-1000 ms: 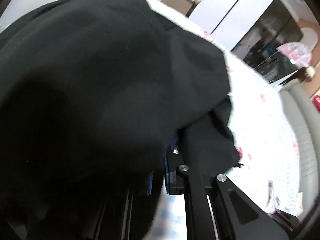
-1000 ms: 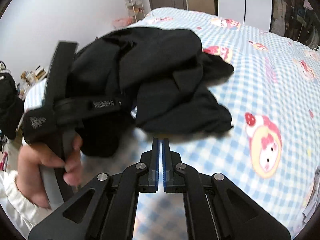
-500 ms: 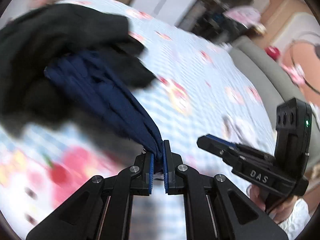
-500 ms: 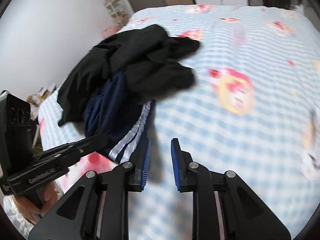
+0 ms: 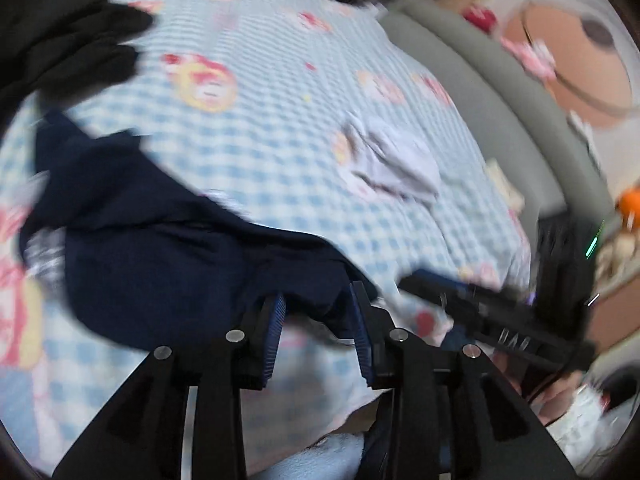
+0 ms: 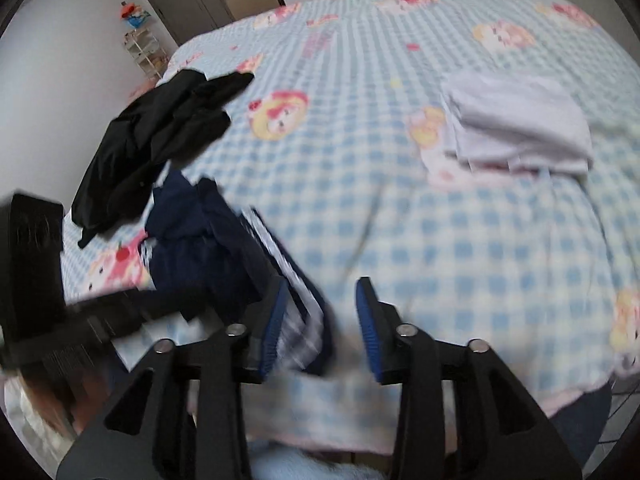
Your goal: Fold clothes
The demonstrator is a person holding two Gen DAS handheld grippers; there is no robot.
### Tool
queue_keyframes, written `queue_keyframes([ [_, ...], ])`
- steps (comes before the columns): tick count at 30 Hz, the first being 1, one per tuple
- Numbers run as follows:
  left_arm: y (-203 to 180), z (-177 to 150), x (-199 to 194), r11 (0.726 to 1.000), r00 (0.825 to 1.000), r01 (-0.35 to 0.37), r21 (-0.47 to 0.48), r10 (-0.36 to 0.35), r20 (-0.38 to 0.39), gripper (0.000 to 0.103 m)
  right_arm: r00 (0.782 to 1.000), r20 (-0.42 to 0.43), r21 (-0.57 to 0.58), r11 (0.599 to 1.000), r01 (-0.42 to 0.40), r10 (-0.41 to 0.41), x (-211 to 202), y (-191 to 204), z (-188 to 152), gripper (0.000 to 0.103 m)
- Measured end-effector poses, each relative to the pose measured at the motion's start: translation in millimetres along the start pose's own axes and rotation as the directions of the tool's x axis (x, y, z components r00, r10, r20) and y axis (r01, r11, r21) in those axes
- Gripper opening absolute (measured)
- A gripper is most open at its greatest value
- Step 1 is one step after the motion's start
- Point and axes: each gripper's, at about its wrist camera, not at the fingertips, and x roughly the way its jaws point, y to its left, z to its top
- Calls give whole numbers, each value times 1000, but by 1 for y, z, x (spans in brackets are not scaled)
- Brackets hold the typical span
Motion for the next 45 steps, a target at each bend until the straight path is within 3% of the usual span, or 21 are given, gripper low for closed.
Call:
queue_keyframes([
  [3,46,-10,-25,989,993,-100,-108,106,54,53,997,-66,-2,999,-35,35,17,2,-10,62],
  [6,81,-20,-33,955,970,-236,-180,243,18,55,991,-108,-18,997,-76,73,37,13,-13,68],
  [7,90,-22,-32,946,965,-256,-200,261,-1,55,989,-120,-31,996,-89,84,46,17,-14,70],
  [9,103,-26,-24,952,981,-194,-236,192,-33,56,988,-142,-56,996,-73,65,63,23,-14,71],
  [10,102,-24,-16,957,982,-189,-222,184,-42,56,988,-152,-69,997,-35,24,73,24,-14,67],
  [12,97,-19,-1,964,983,-183,-193,174,-60,54,989,-147,-66,998,-1,-9,79,23,-11,20],
  [14,85,-4,7,964,977,-212,-160,203,-71,18,995,-102,-47,999,-22,17,65,21,-2,11],
  [15,78,5,6,967,978,-209,-143,203,-55,10,997,-67,-48,998,-46,43,51,23,4,11],
  [18,45,44,-32,989,984,-116,-92,127,128,10,989,51,-33,990,-134,136,3,22,21,10],
  [20,42,58,-36,982,972,-168,-85,179,149,26,975,150,15,986,-169,165,-26,13,31,11],
  [21,43,64,-35,975,966,-206,-85,217,143,50,964,200,37,982,-188,177,-41,8,36,14],
  [22,45,69,-33,966,957,-244,-85,254,137,53,966,217,58,986,-156,140,-42,2,38,16],
  [24,47,76,-29,951,944,-298,-85,306,121,51,992,120,115,992,-52,38,-19,-13,35,20],
  [26,50,57,-23,968,965,-239,-76,245,88,51,999,31,154,988,25,-30,1,-27,28,26],
  [28,40,33,-14,978,977,-208,5,207,57,51,999,3,143,989,45,-46,8,-31,16,36],
  [30,37,24,-8,974,974,-223,33,222,43,51,998,-14,131,989,61,-59,13,-34,7,38],
  [36,37,20,11,937,937,-348,34,347,28,51,990,55,138,983,120,-129,2,-39,7,41],
  [39,37,18,20,912,913,-408,36,407,20,42,966,73,109,965,239,-247,-6,-42,12,45],
  [42,37,16,29,884,885,-466,38,466,13,41,942,81,134,941,312,-324,-13,-57,14,45],
  [43,37,15,28,880,881,-473,34,473,18,40,941,83,140,939,315,-328,-14,-61,15,45],
  [45,35,14,14,908,908,-418,24,417,37,40,952,93,111,953,282,-293,-18,-59,15,45],
])
